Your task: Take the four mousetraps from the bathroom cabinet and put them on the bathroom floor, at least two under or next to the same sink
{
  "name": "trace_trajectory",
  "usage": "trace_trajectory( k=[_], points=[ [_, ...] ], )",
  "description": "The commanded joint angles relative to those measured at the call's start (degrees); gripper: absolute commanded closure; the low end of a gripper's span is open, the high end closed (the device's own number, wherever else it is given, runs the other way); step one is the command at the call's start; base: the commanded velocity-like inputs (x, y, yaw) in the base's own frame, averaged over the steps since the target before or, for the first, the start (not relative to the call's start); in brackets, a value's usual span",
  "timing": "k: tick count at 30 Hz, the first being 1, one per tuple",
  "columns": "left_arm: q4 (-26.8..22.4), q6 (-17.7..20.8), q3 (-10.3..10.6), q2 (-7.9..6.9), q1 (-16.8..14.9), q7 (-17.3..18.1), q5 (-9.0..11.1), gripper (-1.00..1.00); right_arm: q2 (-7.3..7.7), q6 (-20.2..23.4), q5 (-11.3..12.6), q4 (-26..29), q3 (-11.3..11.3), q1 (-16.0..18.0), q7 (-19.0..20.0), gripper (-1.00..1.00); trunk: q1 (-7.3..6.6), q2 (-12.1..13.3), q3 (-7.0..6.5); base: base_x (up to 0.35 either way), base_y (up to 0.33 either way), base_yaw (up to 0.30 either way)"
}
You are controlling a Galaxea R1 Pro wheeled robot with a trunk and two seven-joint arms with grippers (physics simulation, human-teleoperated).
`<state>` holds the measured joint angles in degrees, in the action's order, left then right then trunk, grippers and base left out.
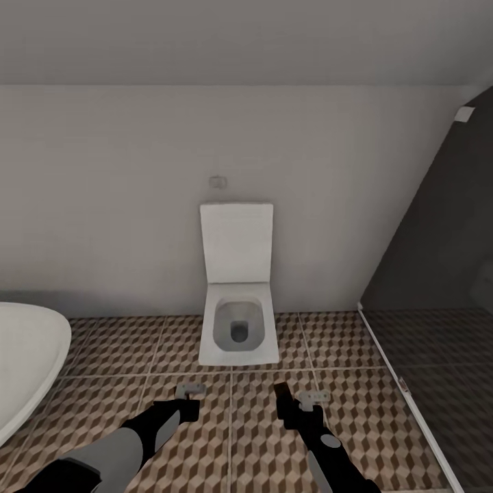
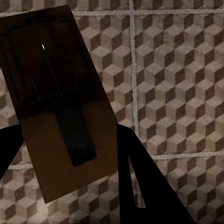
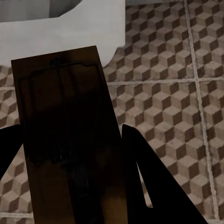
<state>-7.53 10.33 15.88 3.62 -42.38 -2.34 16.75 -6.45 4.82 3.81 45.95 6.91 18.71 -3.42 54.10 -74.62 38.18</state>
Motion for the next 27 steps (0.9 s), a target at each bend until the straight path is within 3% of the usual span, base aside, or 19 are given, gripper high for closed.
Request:
trace_trajectory(
  k=[1,27],
  points=[
    [-0.1,0.3,0.5,-0.02,0.0,-0.2,0.6,1.00,0.03,0.3,0.6,0.1,0.2,0.0,-0.4,1.00,0.01,0.0,0.05,0.052,0.000,0.000],
    [-0.2,0.4,0.4,0.00,0.0,-0.3,0.6,1.00,0.03,0.3,0.5,0.1,0.2,0.0,-0.4,1.00,0.01,0.0,0.05,0.005,0.000,0.000]
  ],
)
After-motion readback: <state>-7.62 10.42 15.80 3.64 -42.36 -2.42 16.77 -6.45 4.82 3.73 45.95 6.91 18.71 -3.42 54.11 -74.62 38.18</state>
